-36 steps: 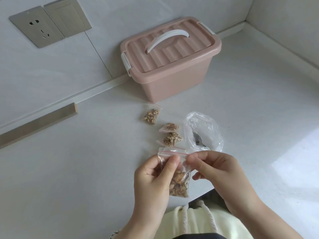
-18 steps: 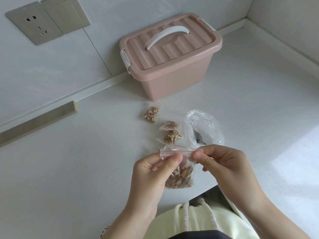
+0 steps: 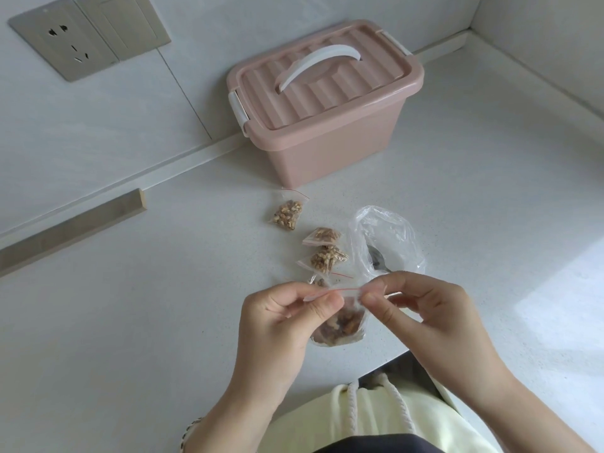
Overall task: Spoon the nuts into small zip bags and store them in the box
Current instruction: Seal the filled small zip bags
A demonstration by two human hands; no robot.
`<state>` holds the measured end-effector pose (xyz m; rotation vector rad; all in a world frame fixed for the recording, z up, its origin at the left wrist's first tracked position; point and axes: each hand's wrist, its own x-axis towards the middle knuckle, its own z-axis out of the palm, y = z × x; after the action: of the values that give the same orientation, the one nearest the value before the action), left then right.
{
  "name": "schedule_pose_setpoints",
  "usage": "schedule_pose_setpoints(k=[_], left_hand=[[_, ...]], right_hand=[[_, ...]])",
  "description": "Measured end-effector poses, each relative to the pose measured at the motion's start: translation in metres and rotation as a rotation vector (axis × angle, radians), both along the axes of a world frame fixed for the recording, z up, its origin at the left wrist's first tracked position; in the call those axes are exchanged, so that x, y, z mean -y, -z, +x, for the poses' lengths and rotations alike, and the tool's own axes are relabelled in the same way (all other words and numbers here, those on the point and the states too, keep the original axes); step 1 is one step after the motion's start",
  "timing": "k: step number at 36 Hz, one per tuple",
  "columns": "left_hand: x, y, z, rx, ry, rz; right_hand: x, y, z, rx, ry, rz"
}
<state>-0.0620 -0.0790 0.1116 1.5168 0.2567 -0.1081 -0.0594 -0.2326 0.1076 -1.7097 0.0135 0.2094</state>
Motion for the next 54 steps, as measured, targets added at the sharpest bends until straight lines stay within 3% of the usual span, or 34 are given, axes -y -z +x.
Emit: schedule_pose_setpoints(k=[5,12,31,39,47,54], left_hand=[[0.0,0.0,0.0,-0.062,0.054,-0.058],[-0.005,-0.003,0.004,-0.064,-0.052,-0.104],[-0.001,0.006,-0.006,0.104,0.108,0.091],[-0.003,0.004,-0.005,0.113,0.105,0.08],[-0.006,0.008,-0.009,0.104,0.141,0.188],[-0.012,0.013,-0.011,0.243,0.266,0.447]], right_hand=[[-0.001,0.004,0.002,0.037,-0.029,-0.022],[0.003,0.006,0.003,0.017,0.004,-0.012],[-0.001,0.014,0.001,0.105,-0.107,-0.147],[-0.003,0.02,0.002,0.271,-0.15,-0.251],[-0.005,0.028,0.003,0.402,-0.138,-0.335],[-0.008,0.03,0.002,0.448,-0.123,-0.393]])
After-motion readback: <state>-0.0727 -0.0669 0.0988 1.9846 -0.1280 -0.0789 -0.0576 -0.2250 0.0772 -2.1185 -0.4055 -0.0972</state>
